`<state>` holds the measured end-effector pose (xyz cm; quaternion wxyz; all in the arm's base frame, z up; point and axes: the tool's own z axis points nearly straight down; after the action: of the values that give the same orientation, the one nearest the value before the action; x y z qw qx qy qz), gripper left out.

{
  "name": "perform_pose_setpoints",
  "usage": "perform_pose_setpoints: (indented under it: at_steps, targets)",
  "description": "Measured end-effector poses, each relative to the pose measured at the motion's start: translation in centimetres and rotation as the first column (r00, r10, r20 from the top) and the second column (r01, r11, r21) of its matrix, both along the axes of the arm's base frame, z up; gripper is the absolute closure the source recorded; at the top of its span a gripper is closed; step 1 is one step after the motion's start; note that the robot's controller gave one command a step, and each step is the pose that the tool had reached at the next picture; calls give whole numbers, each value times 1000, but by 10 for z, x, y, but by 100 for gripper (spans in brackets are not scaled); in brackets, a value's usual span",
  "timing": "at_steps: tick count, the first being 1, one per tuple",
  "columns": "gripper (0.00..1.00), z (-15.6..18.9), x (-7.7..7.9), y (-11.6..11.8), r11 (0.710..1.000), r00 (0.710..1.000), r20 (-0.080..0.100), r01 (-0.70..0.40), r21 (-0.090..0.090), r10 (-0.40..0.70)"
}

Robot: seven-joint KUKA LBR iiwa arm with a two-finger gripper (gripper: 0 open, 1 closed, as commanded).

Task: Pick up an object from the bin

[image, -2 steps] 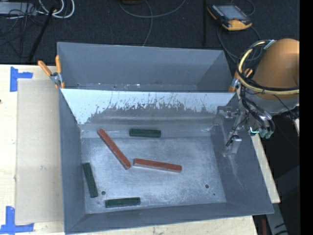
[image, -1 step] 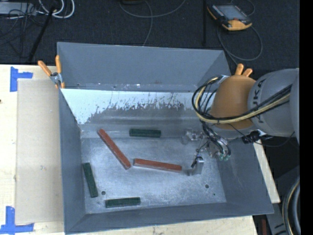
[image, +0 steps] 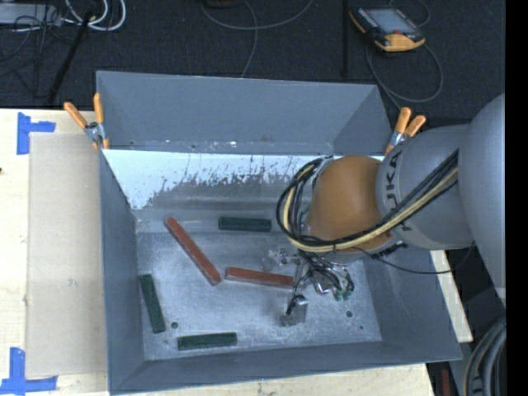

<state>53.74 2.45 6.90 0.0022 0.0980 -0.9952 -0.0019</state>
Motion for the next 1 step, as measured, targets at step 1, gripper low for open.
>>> perform_pose_setpoints:
  at_steps: [1]
  targets:
    - [100,0,1,-3,1000,1000,3,2,-3,-2]
